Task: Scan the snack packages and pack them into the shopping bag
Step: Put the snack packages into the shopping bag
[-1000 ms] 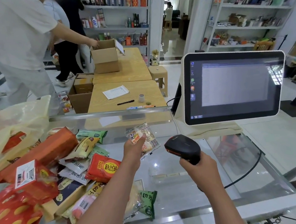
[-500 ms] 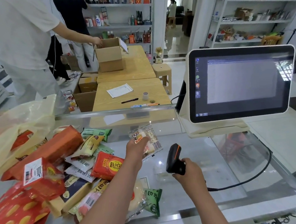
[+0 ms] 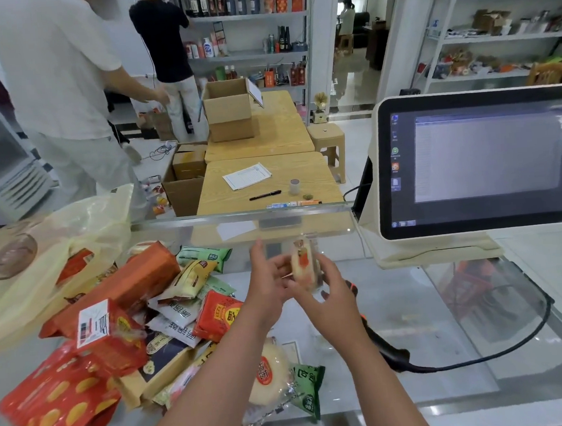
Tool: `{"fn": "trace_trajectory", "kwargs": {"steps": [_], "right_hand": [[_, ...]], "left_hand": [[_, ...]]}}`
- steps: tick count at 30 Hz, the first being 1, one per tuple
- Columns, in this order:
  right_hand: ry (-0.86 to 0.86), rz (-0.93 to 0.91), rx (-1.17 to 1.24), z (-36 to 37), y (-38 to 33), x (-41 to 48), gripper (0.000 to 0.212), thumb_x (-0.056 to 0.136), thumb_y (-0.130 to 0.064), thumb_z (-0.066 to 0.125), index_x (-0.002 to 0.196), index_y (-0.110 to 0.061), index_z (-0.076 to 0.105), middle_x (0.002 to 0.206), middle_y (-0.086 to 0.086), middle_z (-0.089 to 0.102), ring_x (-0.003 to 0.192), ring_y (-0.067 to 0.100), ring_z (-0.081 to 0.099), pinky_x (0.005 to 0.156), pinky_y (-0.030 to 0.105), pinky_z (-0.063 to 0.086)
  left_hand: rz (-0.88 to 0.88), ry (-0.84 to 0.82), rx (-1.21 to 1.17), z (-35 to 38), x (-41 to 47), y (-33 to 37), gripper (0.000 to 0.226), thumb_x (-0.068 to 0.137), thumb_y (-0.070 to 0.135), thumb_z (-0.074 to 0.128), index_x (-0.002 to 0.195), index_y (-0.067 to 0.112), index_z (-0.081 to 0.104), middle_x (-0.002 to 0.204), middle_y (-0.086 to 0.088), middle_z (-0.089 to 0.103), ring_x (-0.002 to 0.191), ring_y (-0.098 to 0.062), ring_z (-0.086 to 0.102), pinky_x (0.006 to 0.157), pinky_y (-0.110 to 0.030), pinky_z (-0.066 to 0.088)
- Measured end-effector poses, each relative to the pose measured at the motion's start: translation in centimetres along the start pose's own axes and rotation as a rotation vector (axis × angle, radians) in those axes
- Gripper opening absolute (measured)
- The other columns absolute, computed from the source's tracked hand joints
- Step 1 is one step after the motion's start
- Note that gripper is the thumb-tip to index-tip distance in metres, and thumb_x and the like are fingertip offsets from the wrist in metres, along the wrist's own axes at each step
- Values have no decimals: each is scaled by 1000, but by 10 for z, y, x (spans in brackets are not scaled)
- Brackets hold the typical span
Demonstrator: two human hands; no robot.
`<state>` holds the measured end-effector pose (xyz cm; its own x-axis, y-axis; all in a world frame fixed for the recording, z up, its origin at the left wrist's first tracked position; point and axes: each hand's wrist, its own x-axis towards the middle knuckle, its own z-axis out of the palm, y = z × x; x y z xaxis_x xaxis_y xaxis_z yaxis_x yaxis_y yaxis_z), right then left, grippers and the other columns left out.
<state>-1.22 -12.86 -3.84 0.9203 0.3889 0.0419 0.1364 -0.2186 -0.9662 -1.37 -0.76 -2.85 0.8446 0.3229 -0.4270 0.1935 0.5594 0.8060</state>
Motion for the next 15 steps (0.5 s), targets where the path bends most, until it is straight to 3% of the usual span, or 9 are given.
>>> {"fn": "trace_trajectory", "kwargs": {"steps": [3, 5, 9, 15], "right_hand": [[39, 5, 114, 9, -10, 7, 51, 87, -31, 67, 129, -41, 40, 117, -27, 53, 109, -6, 52, 88, 16, 45], [71, 30, 202, 12, -14, 13, 40, 92, -23, 60, 123, -42, 45, 110, -22, 59, 102, -2, 58, 87, 25, 50], [-13, 146, 448, 26, -32, 26, 30, 94, -9, 53, 118, -26, 55, 112, 3, 64, 101, 20, 64, 82, 38, 58], [-189, 226, 654, 82, -78, 32, 32, 95, -7, 51, 127, -11, 51, 117, 13, 60, 99, 29, 67, 73, 35, 59]], "left_hand": [[58, -14, 98, -1, -11, 17, 79, 94, 65, 20, 109, 4, 69, 105, -14, 72, 100, -31, 68, 89, -48, 53], [120, 54, 191, -3, -19, 32, 69, 98, 58, 23, 105, 8, 70, 101, -13, 73, 96, -30, 69, 83, -43, 55], [318, 150, 341, -21, -41, 61, 35, 102, 33, 38, 102, 14, 68, 93, -9, 75, 82, -24, 72, 71, -34, 58], [599, 419, 428, -92, -75, 113, 18, 97, 13, 51, 93, 17, 68, 86, -1, 73, 71, -11, 67, 62, -26, 55]]}}
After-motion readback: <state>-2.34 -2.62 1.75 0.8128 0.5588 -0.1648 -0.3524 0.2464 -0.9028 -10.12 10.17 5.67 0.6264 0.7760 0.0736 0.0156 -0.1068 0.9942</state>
